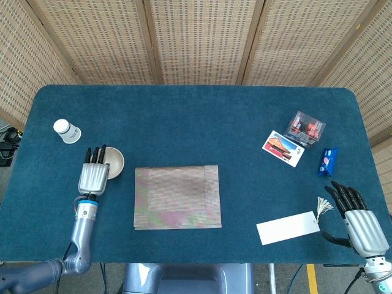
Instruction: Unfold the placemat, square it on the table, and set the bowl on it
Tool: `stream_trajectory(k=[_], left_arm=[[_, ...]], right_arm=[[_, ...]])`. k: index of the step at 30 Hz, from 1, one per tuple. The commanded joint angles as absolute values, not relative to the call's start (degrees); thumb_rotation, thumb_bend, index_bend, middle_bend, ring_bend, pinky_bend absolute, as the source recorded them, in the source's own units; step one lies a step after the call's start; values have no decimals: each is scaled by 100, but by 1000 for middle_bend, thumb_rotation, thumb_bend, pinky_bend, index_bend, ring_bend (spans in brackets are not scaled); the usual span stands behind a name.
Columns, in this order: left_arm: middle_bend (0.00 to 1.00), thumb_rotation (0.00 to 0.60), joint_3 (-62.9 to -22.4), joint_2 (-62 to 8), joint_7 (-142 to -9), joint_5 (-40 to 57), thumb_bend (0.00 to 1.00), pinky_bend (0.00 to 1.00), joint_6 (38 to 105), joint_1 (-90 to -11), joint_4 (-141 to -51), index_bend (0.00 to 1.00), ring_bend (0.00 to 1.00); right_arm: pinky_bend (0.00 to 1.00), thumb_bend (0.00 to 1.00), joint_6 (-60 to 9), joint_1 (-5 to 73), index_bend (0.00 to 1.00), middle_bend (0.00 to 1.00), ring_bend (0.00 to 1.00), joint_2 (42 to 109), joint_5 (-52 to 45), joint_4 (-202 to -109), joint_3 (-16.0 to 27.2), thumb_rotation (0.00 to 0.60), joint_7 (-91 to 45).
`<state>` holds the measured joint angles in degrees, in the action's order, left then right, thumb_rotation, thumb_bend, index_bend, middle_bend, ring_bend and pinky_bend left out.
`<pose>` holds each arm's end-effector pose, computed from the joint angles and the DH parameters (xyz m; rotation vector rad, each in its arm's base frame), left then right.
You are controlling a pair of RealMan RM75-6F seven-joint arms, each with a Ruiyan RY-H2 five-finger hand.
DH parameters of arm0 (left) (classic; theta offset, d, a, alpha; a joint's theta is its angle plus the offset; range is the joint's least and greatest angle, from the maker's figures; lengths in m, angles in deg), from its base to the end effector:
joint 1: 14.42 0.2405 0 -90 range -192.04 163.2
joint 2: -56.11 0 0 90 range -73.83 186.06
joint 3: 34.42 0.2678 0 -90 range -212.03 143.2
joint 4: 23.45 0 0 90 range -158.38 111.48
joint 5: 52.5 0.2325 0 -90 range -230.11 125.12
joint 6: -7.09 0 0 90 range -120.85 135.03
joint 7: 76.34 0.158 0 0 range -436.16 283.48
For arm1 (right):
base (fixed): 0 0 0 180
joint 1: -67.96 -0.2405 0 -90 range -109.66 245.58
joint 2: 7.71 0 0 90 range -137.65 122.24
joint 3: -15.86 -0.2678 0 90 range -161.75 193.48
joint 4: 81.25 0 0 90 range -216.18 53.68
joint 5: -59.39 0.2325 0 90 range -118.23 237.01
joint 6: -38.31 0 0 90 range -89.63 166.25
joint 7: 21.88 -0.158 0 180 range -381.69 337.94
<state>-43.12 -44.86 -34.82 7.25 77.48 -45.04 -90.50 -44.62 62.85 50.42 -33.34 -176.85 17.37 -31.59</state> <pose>-0.2613 0.3434 -0.0525 -1.5682 -0.6683 -0.5130 -0.3197 -0.1792 0.1492 1.5018 -1.0436 0.9733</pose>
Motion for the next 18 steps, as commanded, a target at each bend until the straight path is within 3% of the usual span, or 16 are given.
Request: stream_trajectory(k=[1, 18], left_arm=[[0, 600, -4170, -4168, -3747, 919, 580, 0, 7949, -4268, -9240, 685, 0], [0, 600, -3514, -3595, -5033, 1502, 578, 0, 8400, -3162, -8843, 669, 0]], right_arm=[[0, 65, -4473, 6292, 87, 0, 0, 5041, -3356, -17697, 1747, 600, -3141], [0, 65, -4481, 6333, 87, 0, 0, 5068, -3434, -17787, 1809, 600, -2951]])
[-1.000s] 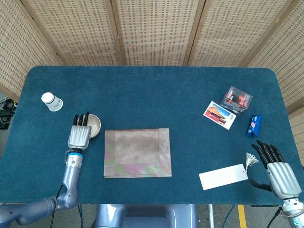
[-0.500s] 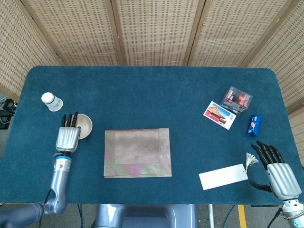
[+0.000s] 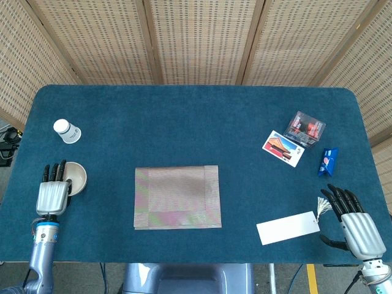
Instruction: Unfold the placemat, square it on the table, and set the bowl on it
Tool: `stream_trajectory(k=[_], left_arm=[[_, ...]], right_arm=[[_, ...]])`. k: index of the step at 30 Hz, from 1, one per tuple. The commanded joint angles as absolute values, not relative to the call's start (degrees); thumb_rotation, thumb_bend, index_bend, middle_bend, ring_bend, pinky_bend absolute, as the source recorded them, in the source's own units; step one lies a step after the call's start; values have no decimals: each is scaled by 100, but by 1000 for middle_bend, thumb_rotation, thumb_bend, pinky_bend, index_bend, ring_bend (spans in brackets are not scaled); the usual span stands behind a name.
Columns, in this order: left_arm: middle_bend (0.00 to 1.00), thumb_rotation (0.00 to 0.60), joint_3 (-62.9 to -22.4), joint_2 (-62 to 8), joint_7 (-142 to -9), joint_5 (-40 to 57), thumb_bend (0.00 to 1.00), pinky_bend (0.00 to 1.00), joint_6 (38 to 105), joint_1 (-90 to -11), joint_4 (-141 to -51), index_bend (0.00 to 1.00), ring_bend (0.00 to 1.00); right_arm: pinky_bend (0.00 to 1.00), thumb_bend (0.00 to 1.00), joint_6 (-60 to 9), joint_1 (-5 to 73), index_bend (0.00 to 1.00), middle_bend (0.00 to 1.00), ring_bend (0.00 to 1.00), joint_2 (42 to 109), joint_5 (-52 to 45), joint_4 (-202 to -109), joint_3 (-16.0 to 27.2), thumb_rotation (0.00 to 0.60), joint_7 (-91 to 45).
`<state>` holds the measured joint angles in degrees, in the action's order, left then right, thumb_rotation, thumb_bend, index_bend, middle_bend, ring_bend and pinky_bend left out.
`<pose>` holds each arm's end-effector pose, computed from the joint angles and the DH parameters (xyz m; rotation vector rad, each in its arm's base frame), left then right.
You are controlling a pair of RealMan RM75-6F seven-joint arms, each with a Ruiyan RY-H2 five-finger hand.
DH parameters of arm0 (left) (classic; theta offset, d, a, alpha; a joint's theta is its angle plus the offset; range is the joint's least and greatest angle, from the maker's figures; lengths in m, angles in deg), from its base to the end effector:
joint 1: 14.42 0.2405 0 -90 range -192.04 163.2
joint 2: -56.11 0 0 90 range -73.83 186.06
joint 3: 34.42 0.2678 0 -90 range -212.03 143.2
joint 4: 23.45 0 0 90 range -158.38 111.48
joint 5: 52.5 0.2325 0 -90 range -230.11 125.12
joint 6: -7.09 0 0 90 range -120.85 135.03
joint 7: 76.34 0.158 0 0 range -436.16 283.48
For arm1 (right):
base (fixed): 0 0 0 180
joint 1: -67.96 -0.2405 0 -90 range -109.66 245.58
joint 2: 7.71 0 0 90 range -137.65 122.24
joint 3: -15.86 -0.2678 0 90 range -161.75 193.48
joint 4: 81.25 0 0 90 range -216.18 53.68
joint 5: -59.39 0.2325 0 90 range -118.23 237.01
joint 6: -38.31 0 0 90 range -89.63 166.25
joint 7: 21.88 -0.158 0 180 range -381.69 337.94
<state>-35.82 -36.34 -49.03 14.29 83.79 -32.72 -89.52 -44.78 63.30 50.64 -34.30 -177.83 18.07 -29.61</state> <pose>-0.3551 0.2719 0.0046 -1.4802 -0.7150 -0.4773 -0.3155 -0.1730 0.1439 1.5229 -1.0381 0.9610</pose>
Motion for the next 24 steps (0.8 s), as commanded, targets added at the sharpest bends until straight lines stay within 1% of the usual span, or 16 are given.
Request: stream_trajectory(k=[1, 3, 7, 8, 12, 20, 22, 24], left_arm=[[0, 600, -3496, -3588, -5081, 1528, 576, 0, 8397, -3126, -8800, 654, 0], [0, 600, -3450, -3560, -5185, 1576, 560, 0, 8353, -3053, -8728, 599, 0], [0, 600, -3446, -3538, -5363, 1640, 411, 0, 8251, -2996, -8657, 328, 0], [0, 600, -3451, -3533, -5385, 1655, 375, 0, 8233, -2988, -8643, 281, 0], [0, 600, -3450, -3493, -5410, 1712, 323, 0, 8177, -2974, -8634, 234, 0], [0, 600, -3389, -3190, -5618, 2020, 320, 0, 8244, -2897, -8940, 186, 0], [0, 600, -3366, -3057, -5780, 2169, 320, 0, 8362, -2865, -9114, 183, 0], [0, 600, -3286, -2812, -6153, 2517, 320, 0, 8540, -2839, -9392, 166, 0]], right_arm=[[0, 65, -4483, 6335, 87, 0, 0, 5070, -3438, -17792, 1812, 600, -2939], [0, 65, -4487, 6339, 87, 0, 0, 5078, -3457, -17803, 1820, 600, -2911], [0, 64, -4566, 6349, 87, 0, 0, 5096, -3557, -17782, 1828, 600, -2943], [0, 65, -4592, 6354, 87, 0, 0, 5099, -3576, -17775, 1826, 600, -2951], [0, 65, -4642, 6371, 87, 0, 0, 5089, -3598, -17769, 1825, 600, -2992], [0, 64, -4694, 6384, 87, 0, 0, 5027, -3614, -17786, 1821, 600, -3107], [0, 64, -4711, 6388, 87, 0, 0, 5013, -3626, -17793, 1822, 600, -3132], [0, 65, -4723, 6392, 87, 0, 0, 4998, -3633, -17798, 1825, 600, -3155]])
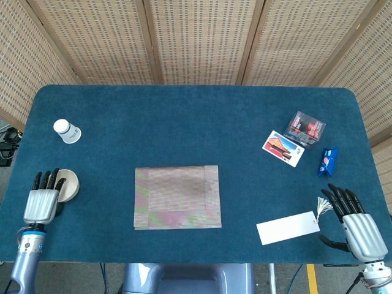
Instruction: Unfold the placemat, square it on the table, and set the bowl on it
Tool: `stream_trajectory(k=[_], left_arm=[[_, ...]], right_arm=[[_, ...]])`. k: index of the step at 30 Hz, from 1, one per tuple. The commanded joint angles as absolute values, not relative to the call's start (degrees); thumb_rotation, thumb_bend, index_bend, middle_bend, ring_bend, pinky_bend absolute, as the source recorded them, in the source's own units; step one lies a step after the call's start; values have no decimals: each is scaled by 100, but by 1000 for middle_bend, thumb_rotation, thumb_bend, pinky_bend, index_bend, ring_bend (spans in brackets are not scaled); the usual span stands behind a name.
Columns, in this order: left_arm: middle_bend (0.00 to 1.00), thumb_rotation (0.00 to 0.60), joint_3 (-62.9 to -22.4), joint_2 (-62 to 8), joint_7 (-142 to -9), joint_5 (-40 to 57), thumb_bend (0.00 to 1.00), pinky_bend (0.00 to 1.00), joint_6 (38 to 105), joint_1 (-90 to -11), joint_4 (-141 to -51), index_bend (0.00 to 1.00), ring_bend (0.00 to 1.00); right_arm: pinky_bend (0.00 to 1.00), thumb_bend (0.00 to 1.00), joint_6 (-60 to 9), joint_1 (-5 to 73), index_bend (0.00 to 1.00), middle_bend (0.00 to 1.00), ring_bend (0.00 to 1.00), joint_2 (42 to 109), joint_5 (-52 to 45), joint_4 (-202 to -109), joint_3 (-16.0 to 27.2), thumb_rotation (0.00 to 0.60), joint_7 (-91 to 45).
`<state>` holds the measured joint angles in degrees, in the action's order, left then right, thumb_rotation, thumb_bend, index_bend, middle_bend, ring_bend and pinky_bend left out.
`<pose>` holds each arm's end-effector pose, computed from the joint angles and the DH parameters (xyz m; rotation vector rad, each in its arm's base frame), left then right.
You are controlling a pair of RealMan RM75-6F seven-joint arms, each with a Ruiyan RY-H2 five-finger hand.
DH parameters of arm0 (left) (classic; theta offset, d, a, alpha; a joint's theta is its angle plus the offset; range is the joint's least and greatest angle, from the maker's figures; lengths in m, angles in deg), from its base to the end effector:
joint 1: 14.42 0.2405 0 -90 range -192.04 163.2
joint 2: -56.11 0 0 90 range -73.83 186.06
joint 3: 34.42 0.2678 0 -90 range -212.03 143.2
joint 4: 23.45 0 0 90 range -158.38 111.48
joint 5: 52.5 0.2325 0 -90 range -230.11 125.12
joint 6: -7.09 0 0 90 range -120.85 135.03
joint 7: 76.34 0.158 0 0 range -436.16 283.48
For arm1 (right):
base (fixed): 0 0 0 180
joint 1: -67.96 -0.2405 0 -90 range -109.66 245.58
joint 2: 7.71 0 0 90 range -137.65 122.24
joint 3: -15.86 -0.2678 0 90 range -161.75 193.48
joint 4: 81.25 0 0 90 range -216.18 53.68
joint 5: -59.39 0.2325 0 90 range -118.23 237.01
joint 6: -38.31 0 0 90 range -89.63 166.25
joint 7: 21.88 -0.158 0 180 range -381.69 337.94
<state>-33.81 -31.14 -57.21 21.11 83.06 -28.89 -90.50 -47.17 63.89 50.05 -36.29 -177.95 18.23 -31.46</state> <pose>-0.3744 0.2459 0.0265 -1.5331 -0.7515 -0.5187 -0.3102 -0.1691 0.1503 1.5186 -1.0261 1.0155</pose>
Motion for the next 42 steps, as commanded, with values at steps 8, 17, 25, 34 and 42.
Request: stream_trajectory(k=[8, 17, 25, 34, 42], left_arm=[[0, 600, -3186, -2214, -7135, 3443, 320, 0, 8901, -2920, -10109, 135, 0], [0, 600, -3125, -2428, -6552, 3743, 307, 0, 8592, -3110, -10444, 287, 0], [0, 600, -3058, -2999, -6292, 4095, 257, 0, 8308, -3332, -10326, 413, 0], [0, 600, -2959, -3679, -5538, 4178, 257, 0, 7826, -3481, -10264, 461, 0], [0, 600, -2864, -3726, -5397, 4169, 259, 0, 7720, -3458, -10248, 465, 0]], right_arm=[[0, 65, -4751, 6403, 87, 0, 0, 4986, -3665, -17806, 1834, 600, -3202], [0, 65, -4787, 6408, 87, 0, 0, 4958, -3663, -17791, 1819, 600, -3306], [0, 65, -4798, 6411, 87, 0, 0, 4937, -3650, -17787, 1811, 600, -3379], [0, 65, -4776, 6404, 87, 0, 0, 4902, -3649, -17793, 1820, 600, -3462], [0, 63, -4832, 6410, 87, 0, 0, 4850, -3668, -17793, 1808, 600, -3619]])
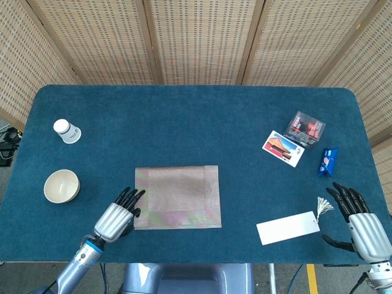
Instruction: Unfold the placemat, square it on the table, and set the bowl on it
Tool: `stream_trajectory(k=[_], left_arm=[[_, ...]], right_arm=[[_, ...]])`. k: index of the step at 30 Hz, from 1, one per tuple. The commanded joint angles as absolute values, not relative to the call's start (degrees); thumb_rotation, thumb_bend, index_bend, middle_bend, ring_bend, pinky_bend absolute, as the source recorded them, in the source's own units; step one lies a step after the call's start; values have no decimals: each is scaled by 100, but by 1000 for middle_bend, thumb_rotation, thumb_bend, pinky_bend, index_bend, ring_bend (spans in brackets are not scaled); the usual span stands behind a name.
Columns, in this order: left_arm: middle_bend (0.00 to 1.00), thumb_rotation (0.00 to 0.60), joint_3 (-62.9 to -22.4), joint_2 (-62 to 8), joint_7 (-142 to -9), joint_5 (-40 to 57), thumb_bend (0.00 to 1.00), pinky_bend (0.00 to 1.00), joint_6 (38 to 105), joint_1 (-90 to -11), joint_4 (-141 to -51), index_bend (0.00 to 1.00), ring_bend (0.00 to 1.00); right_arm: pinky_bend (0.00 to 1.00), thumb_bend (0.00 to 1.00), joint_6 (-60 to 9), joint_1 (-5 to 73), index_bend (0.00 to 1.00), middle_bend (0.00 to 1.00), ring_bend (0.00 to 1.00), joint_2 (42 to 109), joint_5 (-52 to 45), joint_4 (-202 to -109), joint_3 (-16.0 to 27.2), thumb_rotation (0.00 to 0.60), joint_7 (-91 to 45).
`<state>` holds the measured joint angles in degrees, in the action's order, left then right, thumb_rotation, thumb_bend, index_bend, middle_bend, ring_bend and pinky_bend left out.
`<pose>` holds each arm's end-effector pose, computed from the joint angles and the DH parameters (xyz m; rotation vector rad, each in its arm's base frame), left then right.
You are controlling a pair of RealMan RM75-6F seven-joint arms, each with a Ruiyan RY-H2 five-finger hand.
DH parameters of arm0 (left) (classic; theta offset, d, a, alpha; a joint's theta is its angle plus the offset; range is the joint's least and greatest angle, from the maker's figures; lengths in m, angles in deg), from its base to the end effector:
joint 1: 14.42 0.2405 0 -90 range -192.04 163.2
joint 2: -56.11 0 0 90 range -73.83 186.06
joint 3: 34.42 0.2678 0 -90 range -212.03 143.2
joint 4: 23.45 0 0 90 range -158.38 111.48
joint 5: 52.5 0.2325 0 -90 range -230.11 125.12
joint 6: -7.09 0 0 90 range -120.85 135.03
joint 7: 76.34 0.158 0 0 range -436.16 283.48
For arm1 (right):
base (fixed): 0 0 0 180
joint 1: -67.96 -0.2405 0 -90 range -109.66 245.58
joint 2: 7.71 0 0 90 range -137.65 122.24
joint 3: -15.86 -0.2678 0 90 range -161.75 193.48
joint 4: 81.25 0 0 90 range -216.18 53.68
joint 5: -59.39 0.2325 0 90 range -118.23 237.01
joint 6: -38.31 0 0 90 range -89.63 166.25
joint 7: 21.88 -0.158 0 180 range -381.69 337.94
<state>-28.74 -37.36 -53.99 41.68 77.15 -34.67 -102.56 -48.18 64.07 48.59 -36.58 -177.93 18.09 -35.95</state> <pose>-0.2333 0.2133 -0.0743 -2.0294 -0.6950 -0.8804 -0.3107 -0.1689 0.1610 1.4906 -1.0586 1.0646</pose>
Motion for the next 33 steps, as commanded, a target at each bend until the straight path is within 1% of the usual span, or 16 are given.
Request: stream_trajectory(k=[1, 5, 13, 24, 33], left_arm=[[0, 600, -2856, -3713, -5401, 4174, 258, 0, 7730, -3450, -10245, 465, 0], [0, 600, -2846, -3638, -5431, 4188, 257, 0, 7797, -3416, -10245, 464, 0], [0, 600, -2870, -3645, -5449, 4118, 258, 0, 7729, -3419, -10226, 462, 0], [0, 600, -2836, -3824, -5389, 4077, 258, 0, 7620, -3401, -10060, 461, 0], [0, 600, -2925, -4019, -5326, 4018, 259, 0, 7595, -3417, -10016, 461, 0]], right_arm=[[0, 64, -4836, 6410, 87, 0, 0, 4847, -3675, -17792, 1809, 600, -3632], [0, 64, -4833, 6407, 87, 0, 0, 4837, -3688, -17793, 1814, 600, -3657], [0, 64, -4848, 6413, 87, 0, 0, 4836, -3704, -17804, 1818, 600, -3660], [0, 64, -4846, 6413, 87, 0, 0, 4831, -3676, -17806, 1804, 600, -3676], [0, 64, -4833, 6414, 87, 0, 0, 4823, -3655, -17815, 1801, 600, -3682]])
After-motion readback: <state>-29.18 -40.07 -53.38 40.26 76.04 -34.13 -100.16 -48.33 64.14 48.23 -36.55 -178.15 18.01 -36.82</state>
